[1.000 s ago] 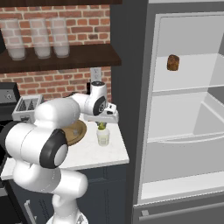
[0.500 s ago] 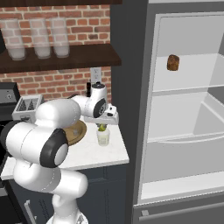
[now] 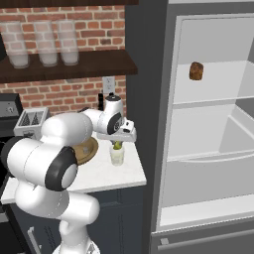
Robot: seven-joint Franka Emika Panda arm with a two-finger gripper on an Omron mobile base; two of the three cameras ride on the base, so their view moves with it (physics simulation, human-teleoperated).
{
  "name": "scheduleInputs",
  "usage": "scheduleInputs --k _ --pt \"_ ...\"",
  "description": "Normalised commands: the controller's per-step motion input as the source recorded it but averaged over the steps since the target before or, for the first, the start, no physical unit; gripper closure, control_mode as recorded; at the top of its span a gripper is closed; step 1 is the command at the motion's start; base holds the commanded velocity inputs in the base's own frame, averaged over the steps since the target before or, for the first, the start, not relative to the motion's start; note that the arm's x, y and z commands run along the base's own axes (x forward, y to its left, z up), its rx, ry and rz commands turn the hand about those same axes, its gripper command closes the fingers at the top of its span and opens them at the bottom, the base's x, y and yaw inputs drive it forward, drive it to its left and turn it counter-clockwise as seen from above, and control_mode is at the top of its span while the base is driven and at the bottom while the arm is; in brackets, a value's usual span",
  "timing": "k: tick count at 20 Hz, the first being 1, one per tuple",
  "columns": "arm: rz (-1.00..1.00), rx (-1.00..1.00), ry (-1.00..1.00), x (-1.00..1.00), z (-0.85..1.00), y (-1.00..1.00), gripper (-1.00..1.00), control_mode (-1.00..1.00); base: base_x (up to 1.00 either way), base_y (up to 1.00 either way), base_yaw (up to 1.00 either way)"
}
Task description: Grab a lemon wedge from the fridge and one ice cube from the ice bowl, and put them in the glass of lemonade.
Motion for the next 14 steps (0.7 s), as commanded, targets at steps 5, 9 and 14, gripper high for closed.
scheduleInputs --k 5,9,14 --pt "0.00 0.00 0.00 0.00 0.00 0.00 1.00 -1.00 0.00 0.00 0.00" --pt "0.00 0.00 0.00 0.00 0.00 0.00 -1.00 -1.00 0.00 0.00 0.00" --pt "0.00 0.00 0.00 0.00 0.00 0.00 -1.00 -1.00 0.00 0.00 0.00"
